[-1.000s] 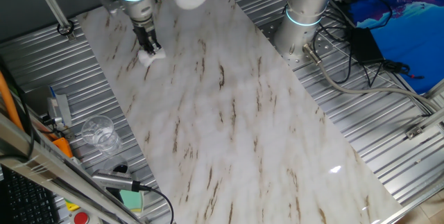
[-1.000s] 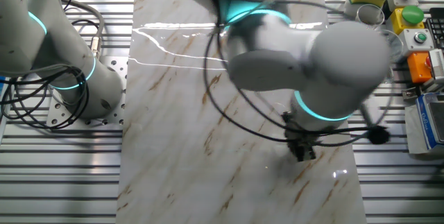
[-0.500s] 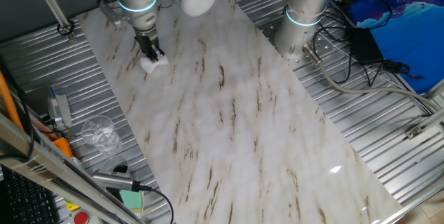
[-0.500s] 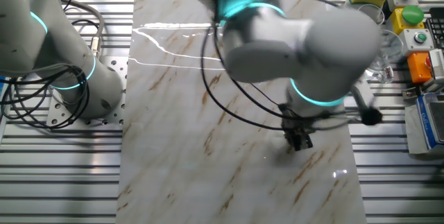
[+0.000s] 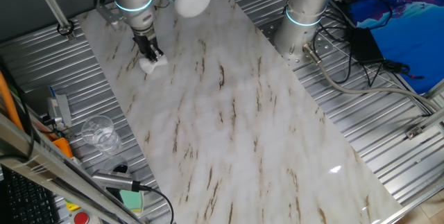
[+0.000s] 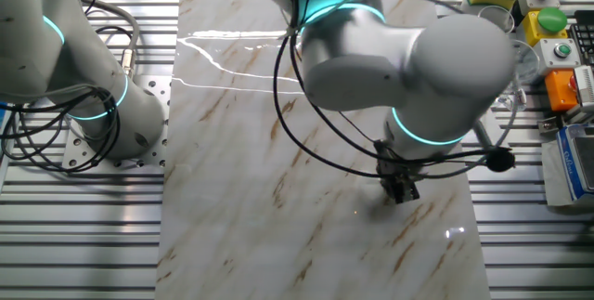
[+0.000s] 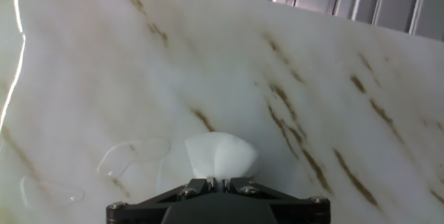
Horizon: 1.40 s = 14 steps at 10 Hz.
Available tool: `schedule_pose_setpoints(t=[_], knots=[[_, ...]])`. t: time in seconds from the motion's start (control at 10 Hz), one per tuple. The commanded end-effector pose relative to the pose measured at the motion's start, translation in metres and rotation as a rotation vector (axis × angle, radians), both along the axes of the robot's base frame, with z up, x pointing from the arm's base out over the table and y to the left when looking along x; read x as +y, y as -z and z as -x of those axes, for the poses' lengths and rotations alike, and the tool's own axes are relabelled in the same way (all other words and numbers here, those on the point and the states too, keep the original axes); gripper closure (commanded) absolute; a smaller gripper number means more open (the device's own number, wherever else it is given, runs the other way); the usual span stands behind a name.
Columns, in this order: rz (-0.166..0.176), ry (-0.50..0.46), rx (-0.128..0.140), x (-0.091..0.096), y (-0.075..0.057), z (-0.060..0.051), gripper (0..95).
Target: Clean the tabletop with a sponge
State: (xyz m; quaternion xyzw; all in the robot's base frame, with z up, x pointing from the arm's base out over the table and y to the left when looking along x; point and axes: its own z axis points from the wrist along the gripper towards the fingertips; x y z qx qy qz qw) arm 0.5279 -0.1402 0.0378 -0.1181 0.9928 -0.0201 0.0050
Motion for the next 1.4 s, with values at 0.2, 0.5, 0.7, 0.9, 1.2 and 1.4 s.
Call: schedule_pose_setpoints(t=[0.2, 0.5, 0.7, 0.9, 1.2, 1.4], knots=[[-0.066, -0.112, 0.023, 0.0009, -0.0011, 0.0005, 95.0], [-0.059, -0.128, 0.031, 0.0009, -0.0011, 0.0005, 95.0], [-0.056, -0.147, 0.032, 0.0009, -0.0011, 0.0005, 95.0], [-0.041, -0.157, 0.033, 0.0009, -0.0011, 0.0005, 95.0], [-0.032, -0.167, 0.032, 0.0007, -0.0012, 0.0006, 95.0], [-0.035, -0.143, 0.027, -0.0031, -0.0077, -0.0018, 95.0]])
